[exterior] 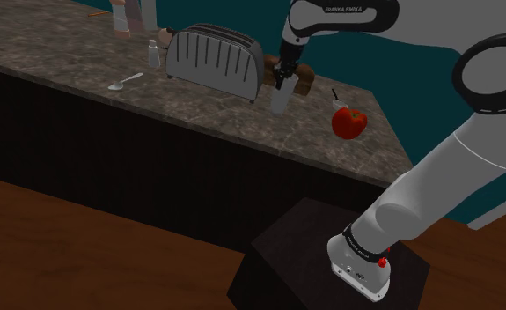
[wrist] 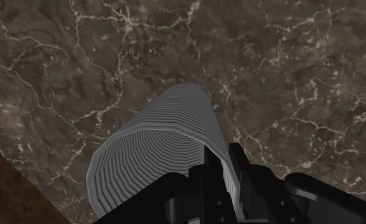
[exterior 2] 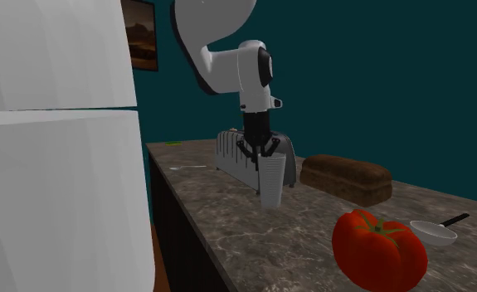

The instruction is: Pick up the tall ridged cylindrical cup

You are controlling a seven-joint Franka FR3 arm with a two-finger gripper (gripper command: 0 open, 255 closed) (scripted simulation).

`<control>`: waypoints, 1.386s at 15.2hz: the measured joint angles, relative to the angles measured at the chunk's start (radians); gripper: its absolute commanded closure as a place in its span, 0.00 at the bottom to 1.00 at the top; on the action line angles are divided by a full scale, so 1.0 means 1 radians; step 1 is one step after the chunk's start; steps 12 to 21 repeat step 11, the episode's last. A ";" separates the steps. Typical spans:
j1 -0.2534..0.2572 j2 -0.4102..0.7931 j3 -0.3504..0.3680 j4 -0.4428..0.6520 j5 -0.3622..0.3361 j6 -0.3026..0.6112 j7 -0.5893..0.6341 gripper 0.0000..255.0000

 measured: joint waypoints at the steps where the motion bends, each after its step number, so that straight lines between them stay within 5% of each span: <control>1: 0.000 -0.001 0.000 0.010 0.000 -0.011 -0.001 1.00; 11: 0.000 0.007 0.000 0.151 0.004 -0.143 -0.012 1.00; 21: 0.000 0.007 0.000 0.151 0.004 -0.143 -0.012 1.00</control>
